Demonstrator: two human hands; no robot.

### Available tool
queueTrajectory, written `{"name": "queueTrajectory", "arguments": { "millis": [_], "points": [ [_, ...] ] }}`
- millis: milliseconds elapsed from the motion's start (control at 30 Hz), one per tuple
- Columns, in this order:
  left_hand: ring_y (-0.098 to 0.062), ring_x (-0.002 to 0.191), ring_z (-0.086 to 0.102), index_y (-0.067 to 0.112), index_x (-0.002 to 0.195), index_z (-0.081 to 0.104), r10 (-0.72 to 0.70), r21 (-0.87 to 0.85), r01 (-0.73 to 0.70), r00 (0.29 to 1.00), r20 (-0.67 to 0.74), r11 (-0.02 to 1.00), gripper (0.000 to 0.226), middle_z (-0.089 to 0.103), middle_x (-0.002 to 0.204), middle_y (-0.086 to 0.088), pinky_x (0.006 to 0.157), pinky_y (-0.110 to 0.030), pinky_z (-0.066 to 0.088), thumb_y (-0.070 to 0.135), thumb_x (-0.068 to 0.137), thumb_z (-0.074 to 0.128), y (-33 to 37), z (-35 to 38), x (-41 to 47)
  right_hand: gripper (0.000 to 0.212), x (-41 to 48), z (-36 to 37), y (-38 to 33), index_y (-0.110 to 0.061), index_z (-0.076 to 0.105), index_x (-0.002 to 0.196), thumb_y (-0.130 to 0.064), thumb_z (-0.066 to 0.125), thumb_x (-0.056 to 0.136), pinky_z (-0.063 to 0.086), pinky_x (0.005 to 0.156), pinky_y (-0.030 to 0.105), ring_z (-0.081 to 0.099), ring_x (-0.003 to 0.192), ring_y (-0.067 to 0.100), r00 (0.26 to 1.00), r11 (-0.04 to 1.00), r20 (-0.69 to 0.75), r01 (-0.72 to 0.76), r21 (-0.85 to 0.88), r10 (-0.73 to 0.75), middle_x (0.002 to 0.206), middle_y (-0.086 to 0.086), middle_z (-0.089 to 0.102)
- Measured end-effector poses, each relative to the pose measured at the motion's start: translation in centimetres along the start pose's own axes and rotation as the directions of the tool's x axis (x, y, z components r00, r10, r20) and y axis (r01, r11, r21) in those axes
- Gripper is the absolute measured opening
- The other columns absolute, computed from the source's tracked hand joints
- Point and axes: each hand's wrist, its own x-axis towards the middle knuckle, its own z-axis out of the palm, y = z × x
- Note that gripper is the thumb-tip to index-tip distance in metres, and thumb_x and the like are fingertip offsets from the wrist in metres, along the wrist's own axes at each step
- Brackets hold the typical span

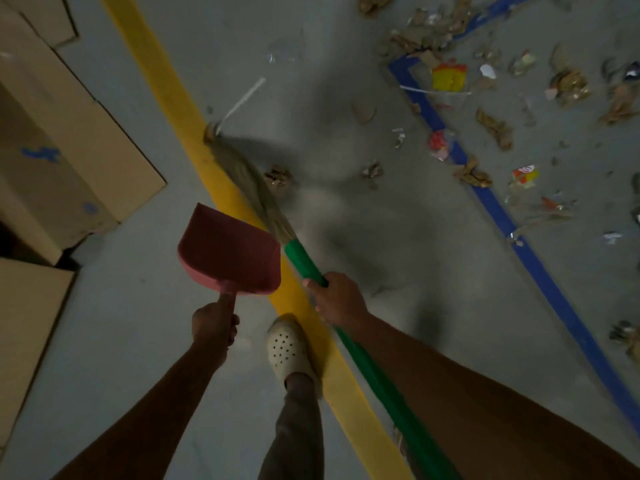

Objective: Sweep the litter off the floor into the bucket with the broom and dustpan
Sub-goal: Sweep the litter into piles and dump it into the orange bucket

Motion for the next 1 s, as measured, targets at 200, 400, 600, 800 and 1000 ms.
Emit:
{"name": "queueTrajectory", "arguments": {
  "millis": [200, 400, 600, 800, 1000],
  "points": [
    [-0.016, 0.040, 0.039, 0.001, 0.078, 0.061, 0.078, 0.099, -0.081, 0.996, 0.041, 0.992, 0.063, 0.057, 0.063, -0.011, 0.040, -0.021, 0.026, 0.063, 0.090, 0.062, 4.0, -2.6, 4.7, 0.054, 3.5, 1.2, 0.7, 0.001, 0.066, 0.095, -0.051, 0.054, 0.099, 0.056, 0.056, 0.034, 0.063, 0.054, 0.023, 0.934, 0.905, -0.028, -0.336, 0.261, 0.355, 0.067, 0.009, 0.065],
    [-0.014, 0.037, 0.038, 0.000, 0.079, 0.061, 0.120, 0.124, -0.139, 0.982, 0.148, 0.983, 0.066, 0.056, 0.058, -0.010, 0.039, -0.021, 0.025, 0.064, 0.089, 0.062, 7.4, -1.9, 5.8, 0.066, 2.6, -3.4, 3.9, 0.005, 0.066, 0.108, -0.058, 0.048, 0.098, 0.062, 0.076, 0.049, 0.072, 0.082, 0.036, 0.653, 0.683, -0.308, -0.454, 0.572, 0.692, 0.093, 0.021, 0.072],
    [-0.014, 0.037, 0.036, 0.003, 0.074, 0.059, 0.153, 0.116, -0.184, 0.960, 0.236, 0.976, 0.064, 0.054, 0.054, -0.008, 0.037, -0.021, 0.025, 0.064, 0.090, 0.061, 9.8, -1.4, 4.3, 0.064, -0.9, -8.1, 1.5, 0.000, 0.066, 0.105, -0.059, 0.042, 0.101, 0.058, 0.070, 0.044, 0.067, 0.079, 0.036, 0.529, 0.685, -0.476, -0.317, 0.656, 0.702, 0.095, 0.022, 0.071],
    [-0.014, 0.036, 0.037, 0.001, 0.074, 0.059, 0.159, 0.115, -0.189, 0.961, 0.226, 0.975, 0.062, 0.055, 0.053, -0.008, 0.041, -0.022, 0.026, 0.060, 0.092, 0.061, 12.5, -2.0, 3.6, 0.049, -1.2, -7.4, -4.7, 0.002, 0.066, 0.099, -0.044, 0.049, 0.103, 0.045, 0.048, 0.028, 0.062, 0.059, 0.024, 0.751, 0.806, -0.435, -0.213, 0.552, 0.496, 0.076, 0.013, 0.066],
    [-0.016, 0.037, 0.036, 0.000, 0.070, 0.059, 0.167, 0.162, -0.201, 0.965, 0.202, 0.966, 0.069, 0.054, 0.055, -0.013, 0.045, -0.023, 0.026, 0.066, 0.089, 0.061, 13.2, -2.2, 4.1, 0.044, 0.2, -4.7, -6.6, -0.005, 0.063, 0.088, -0.046, 0.056, 0.100, 0.042, 0.044, 0.020, 0.054, 0.047, 0.014, 0.925, 0.871, -0.075, -0.322, 0.371, 0.374, 0.069, 0.008, 0.063]
  ]
}}
